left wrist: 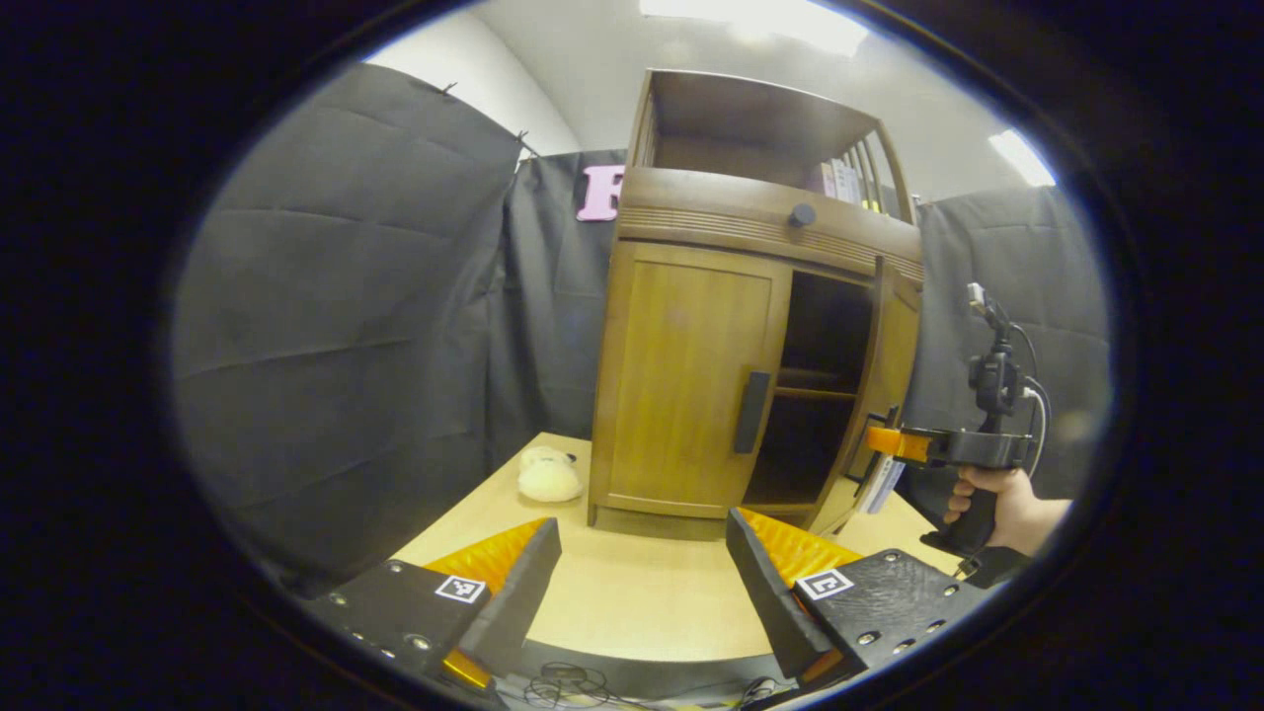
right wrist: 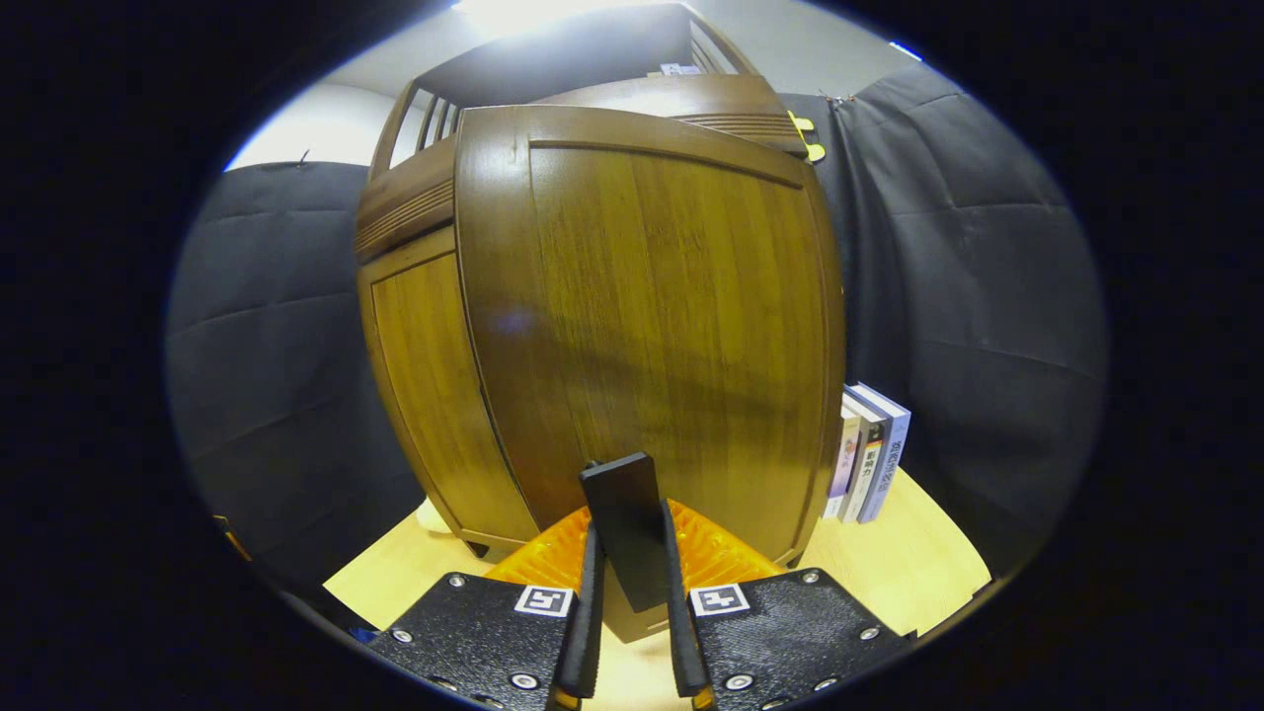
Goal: Open the right door of the double-door shoe cabinet with the right hand, and open the left door with the left hand.
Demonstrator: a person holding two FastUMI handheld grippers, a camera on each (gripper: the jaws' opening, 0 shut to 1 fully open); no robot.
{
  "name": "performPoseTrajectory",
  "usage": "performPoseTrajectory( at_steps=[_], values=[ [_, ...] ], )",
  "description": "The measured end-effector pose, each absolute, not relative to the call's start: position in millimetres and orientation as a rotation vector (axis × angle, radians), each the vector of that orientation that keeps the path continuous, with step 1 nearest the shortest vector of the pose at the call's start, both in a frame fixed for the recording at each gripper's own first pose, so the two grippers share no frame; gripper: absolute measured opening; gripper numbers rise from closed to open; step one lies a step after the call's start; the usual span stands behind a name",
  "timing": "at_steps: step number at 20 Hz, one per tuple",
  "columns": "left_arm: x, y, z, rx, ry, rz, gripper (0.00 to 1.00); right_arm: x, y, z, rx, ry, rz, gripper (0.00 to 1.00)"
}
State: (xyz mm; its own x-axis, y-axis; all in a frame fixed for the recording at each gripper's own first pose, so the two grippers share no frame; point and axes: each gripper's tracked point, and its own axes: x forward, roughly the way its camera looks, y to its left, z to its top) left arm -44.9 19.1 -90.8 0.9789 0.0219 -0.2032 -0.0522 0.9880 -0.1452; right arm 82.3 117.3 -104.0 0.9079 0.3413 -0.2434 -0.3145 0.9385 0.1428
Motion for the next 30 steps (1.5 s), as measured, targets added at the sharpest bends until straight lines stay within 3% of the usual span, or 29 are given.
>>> performPoseTrajectory(
  at_steps=[11,17,22,30],
  values=[
    [-10.2,-35.2,-82.1,-0.138,0.215,-0.132,1.00,48.8,47.1,-108.8,0.094,0.292,0.264,0.22],
    [30.6,-81.3,-74.8,-0.123,0.229,-0.153,1.00,39.3,-11.4,-108.6,0.143,0.309,0.243,0.16],
    [73.0,-145.9,-60.1,-0.118,0.252,-0.159,1.00,44.3,-57.4,-109.4,0.092,0.303,0.315,0.07],
    [81.0,-243.7,-52.2,-0.119,0.243,-0.101,1.00,65.2,-115.1,-111.0,0.064,0.272,0.443,0.07]
  ],
)
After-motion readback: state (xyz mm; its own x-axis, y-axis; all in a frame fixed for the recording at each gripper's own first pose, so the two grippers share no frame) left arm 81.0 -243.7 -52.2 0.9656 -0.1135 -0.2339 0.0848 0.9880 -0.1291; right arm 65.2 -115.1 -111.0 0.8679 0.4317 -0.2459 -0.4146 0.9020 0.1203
